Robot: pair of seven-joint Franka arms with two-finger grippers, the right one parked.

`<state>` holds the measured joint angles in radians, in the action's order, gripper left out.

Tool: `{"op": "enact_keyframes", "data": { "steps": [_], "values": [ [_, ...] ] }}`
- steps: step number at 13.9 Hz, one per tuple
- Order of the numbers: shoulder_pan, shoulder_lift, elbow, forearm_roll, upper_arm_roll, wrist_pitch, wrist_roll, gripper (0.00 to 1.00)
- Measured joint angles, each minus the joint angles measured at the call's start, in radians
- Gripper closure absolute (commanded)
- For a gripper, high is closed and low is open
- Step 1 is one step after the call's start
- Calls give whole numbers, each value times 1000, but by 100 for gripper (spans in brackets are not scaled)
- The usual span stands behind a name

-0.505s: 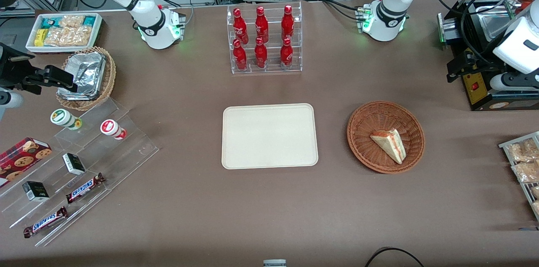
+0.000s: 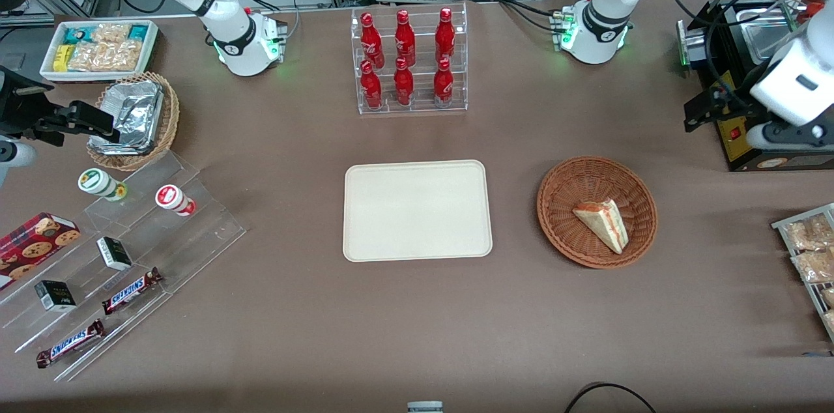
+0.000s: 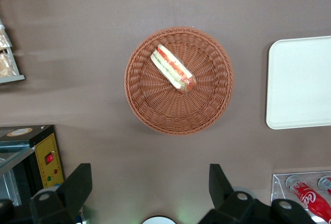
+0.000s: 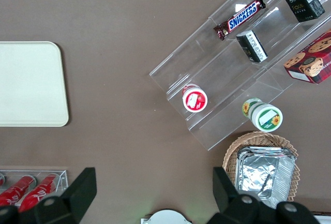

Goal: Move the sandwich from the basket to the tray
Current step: 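Move the left gripper from rest toward the wicker basket, then lower the open left gripper onto the wrapped sandwich in the basket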

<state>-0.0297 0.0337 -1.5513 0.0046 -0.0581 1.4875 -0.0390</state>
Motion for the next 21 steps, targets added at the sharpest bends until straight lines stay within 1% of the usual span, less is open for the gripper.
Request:
{"op": "enact_keyframes", "data": {
  "steps": [2,6,10,13,16,21],
  "values": [
    [0,33,-48,1,0,81,-5,0],
    [0,54,-227,1,-1,336,-106,0],
    [-1,68,-406,1,-16,608,-285,0],
    [-4,94,-509,1,-37,763,-486,0],
    [-5,137,-556,1,-62,847,-616,0],
    [-6,214,-587,1,-66,896,-649,0]
  ]
}}
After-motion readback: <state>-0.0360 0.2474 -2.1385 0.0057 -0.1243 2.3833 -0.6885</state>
